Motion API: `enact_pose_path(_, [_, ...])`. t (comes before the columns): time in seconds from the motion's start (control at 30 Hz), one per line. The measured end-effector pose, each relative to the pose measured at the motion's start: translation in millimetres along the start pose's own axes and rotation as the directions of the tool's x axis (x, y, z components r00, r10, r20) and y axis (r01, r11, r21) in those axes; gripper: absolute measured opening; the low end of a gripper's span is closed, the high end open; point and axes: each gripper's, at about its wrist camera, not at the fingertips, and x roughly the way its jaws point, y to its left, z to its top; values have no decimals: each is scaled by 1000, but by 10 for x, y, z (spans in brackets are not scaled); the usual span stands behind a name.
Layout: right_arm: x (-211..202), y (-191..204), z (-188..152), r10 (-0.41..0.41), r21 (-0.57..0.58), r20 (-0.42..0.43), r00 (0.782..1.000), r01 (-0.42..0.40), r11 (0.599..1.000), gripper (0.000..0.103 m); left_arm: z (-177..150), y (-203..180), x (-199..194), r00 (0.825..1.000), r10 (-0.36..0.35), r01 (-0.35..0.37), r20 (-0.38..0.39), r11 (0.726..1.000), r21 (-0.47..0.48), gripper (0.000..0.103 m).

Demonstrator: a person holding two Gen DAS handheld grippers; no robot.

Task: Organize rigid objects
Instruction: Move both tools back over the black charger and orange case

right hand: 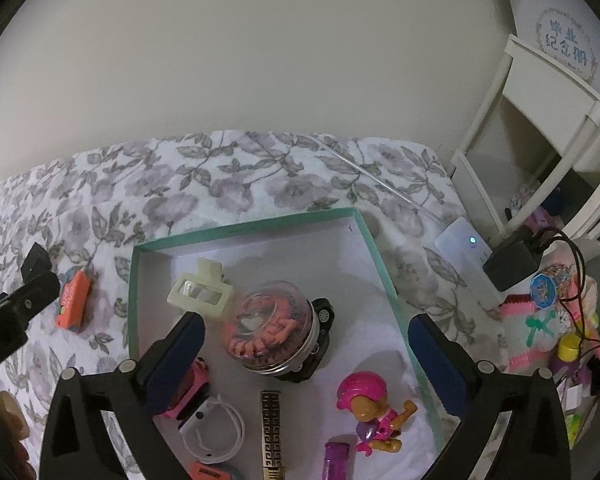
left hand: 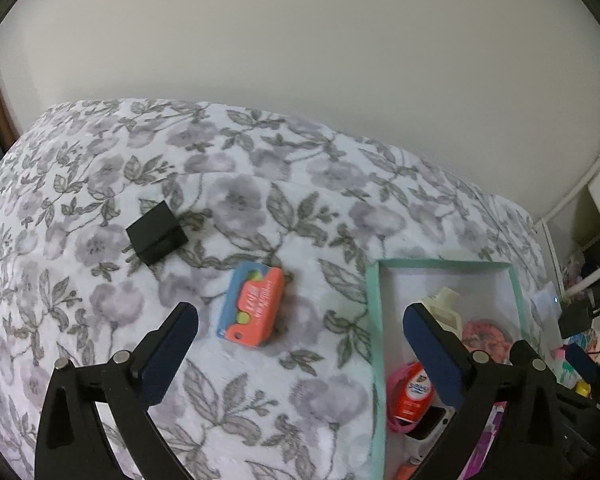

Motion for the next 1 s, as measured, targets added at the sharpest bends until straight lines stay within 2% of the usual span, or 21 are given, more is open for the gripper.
enact_pose_path(0.17, [19,92,0,40,15,-2,999,-40,999,103,58,207,6,1000,18,-18,-5,999,-39,102])
enact_pose_path(0.53, [3,765,-82,150,-71,-7,989,-150,986,103,149,836,-32,995,95,-97,-19,984,-149,102])
enact_pose_path(0.7, [7,990,-118,172,-107,-17,985,-173,979,103,180,1089,-61,994,106,-108,-22,974,-198,102])
enact_pose_path(1.0, [53,1159,-136,210,-108,-33,977,-213,971,103,197,1491,-98,993,110,-115,-34,955,-272,102])
